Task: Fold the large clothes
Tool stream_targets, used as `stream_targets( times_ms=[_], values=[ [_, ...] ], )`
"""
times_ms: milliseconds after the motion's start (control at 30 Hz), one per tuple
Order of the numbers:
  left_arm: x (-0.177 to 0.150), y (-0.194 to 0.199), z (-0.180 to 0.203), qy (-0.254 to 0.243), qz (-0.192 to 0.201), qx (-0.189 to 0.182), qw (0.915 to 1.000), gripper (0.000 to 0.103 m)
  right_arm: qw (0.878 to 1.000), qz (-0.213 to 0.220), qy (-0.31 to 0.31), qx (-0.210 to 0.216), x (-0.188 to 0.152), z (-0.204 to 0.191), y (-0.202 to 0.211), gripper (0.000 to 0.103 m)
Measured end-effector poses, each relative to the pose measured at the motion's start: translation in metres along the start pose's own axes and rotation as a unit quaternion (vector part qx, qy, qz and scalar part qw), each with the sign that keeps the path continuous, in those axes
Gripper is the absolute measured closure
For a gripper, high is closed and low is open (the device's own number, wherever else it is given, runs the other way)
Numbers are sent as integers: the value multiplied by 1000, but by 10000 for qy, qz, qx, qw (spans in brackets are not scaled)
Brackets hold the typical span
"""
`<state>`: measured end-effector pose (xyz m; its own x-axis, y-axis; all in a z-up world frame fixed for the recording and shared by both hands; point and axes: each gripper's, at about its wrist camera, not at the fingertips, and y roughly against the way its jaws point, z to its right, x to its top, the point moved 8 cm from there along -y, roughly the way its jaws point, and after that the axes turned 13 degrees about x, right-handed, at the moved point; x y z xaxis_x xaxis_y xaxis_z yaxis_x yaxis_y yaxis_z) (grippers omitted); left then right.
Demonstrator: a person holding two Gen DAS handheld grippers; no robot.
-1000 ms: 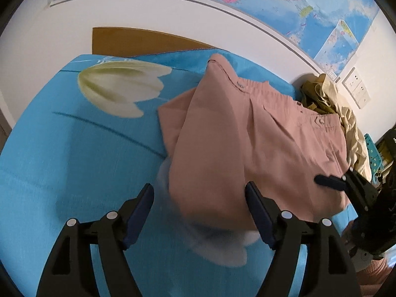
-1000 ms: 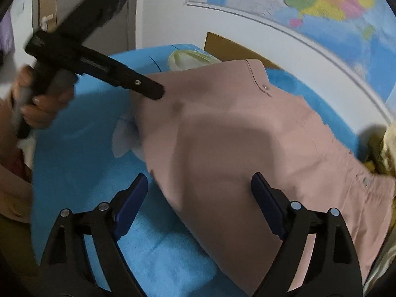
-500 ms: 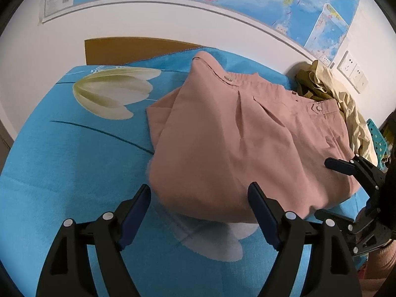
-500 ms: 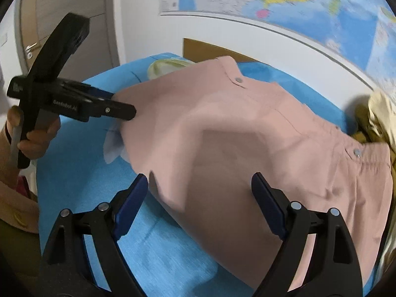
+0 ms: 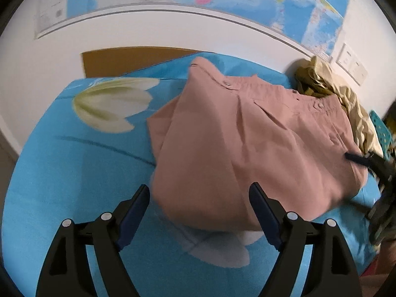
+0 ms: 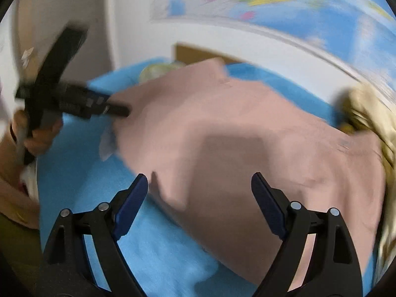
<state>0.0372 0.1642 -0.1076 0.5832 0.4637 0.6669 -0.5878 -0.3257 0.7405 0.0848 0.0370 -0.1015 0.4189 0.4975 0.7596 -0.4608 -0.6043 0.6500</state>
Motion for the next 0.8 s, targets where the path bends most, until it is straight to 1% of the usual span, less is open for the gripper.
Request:
stream_targets(
  times_ms=[67,133,167,200,233,267,300,367,400,433,467,500,533,567,600,633,700,767,800],
  values=[
    [2,-11,1,-33,-115,-22,9999,36,9968,228,-620,-456,-11,43,31,19],
    [4,-23,3,42,-277,-225,9994,49,9890,349,-1191,-804,-27,78,55,18],
    [6,-27,3,139,-323,-332,9988,52,9816,375,-1519,-1090,-40,100,69,18],
    [7,-28,3,180,-336,-347,9987,58,9776,417,-1679,-1198,-48,111,78,18],
    [11,-28,1,242,-310,-335,9987,62,9728,467,-1852,-1308,-58,122,88,17],
    [12,-27,0,253,-298,-332,9987,62,9692,476,-1994,-1361,-66,128,94,15],
    [12,-27,0,270,-297,-325,9987,61,9650,504,-2214,-1309,-76,135,98,12],
    [11,-26,-1,285,-298,-269,9988,55,9633,550,-2442,-972,-89,138,96,12],
    [10,-26,-1,258,-293,-245,9989,45,9629,544,-2499,-866,-92,138,94,17],
    [9,-27,0,195,-291,-216,9992,42,9628,550,-2569,-637,-92,139,88,37],
    [9,-29,3,150,-293,-228,9992,42,9616,574,-2658,-376,-92,139,81,49],
    [9,-30,5,125,-314,-279,9990,43,9593,613,-2741,-299,-90,143,78,69],
    [12,-32,7,136,-310,-333,9989,53,9604,609,-2696,-360,-87,147,76,87],
    [15,-34,7,155,-279,-349,9989,59,9614,686,-2636,-392,-80,152,77,92],
    [20,-35,6,182,-241,-288,9991,71,9590,782,-2696,-382,-76,155,79,98],
    [29,-36,4,274,-200,-200,9992,76,9543,862,-2838,-370,-73,163,79,99],
    [40,-40,0,414,-194,-229,9987,81,9568,657,-2763,-629,-69,169,74,98],
    [43,-46,0,434,-279,-211,9984,82,9597,390,-2628,-915,-67,165,71,89],
    [43,-48,1,418,-317,-194,9984,80,9610,344,-2509,-1113,-65,161,75,78]
  ],
)
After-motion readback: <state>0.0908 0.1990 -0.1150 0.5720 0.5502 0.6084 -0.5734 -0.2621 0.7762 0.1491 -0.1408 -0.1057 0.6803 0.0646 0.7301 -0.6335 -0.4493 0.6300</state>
